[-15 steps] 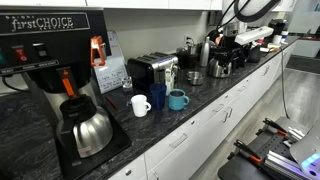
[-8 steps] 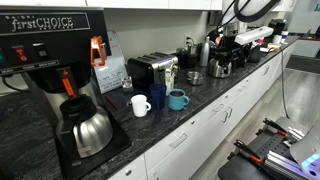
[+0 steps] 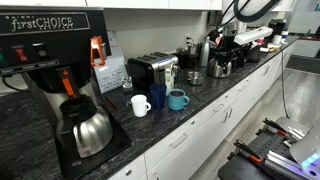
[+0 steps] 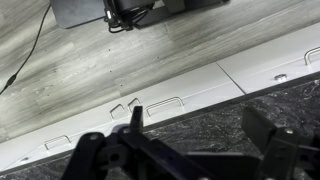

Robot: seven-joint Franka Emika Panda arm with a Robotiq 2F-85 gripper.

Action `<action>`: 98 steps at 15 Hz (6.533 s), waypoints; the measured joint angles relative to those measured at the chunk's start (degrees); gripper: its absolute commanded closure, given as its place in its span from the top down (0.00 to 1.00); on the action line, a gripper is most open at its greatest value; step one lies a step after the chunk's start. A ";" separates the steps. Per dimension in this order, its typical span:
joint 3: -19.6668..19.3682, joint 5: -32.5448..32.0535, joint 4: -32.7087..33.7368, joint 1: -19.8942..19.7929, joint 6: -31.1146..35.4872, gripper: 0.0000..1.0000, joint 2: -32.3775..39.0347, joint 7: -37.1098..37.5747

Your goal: Move the silver pot to the left, move the white box to the right

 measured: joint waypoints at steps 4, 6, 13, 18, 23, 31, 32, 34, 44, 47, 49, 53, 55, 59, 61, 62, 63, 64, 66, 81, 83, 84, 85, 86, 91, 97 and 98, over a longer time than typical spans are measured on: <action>-1.15 0.17 2.99 -0.25 3.13 1.00 4.10 3.19; -2.15 0.17 6.44 -0.64 5.54 1.00 8.72 5.93; -6.49 -0.97 20.51 -1.19 9.06 1.00 24.14 16.43; -6.52 -0.97 19.93 -0.42 8.94 1.00 22.97 16.45; -7.18 -0.96 20.51 -0.27 8.94 1.00 24.00 20.83; -9.59 0.33 27.61 0.71 9.05 1.00 34.68 39.61; -9.87 0.49 28.69 1.04 9.05 1.00 35.85 41.69; -10.66 0.60 30.57 1.70 8.98 1.00 37.99 45.53; -12.62 3.56 34.74 2.51 8.07 1.00 44.78 53.03; -13.24 4.40 35.82 2.50 8.06 1.00 46.62 53.07; -13.43 5.12 36.25 2.50 8.05 1.00 47.81 53.08; -13.71 5.63 36.50 2.51 8.05 0.60 49.59 53.16; -13.98 6.14 36.66 2.50 8.11 0.45 49.82 53.16; -14.35 7.04 37.55 2.50 8.11 0.17 49.82 53.17; -14.42 7.42 37.61 2.50 8.11 0.03 49.82 53.17; -14.45 7.57 37.60 2.50 8.10 0.00 49.82 53.17; -14.50 7.70 37.60 2.50 8.10 0.00 49.82 53.17; -14.59 7.81 37.62 2.49 8.10 0.01 49.81 53.16; -14.68 8.14 37.77 2.46 8.06 0.02 49.33 53.16; -14.93 13.67 34.17 1.57 8.14 0.01 41.08 47.14; -14.76 14.35 32.06 1.60 8.14 0.01 39.00 43.99; -14.61 14.37 30.88 1.65 8.20 0.01 38.02 42.25; -14.44 14.37 29.65 1.75 8.30 0.01 36.98 40.50; -14.27 14.37 28.45 1.89 8.43 0.01 35.94 38.58; -12.34 14.33 22.49 2.77 9.17 0.01 30.24 27.86; -9.53 13.93 15.81 4.78 10.06 0.01 24.94 16.94; -9.23 13.53 14.89 4.97 10.69 0.01 24.69 15.70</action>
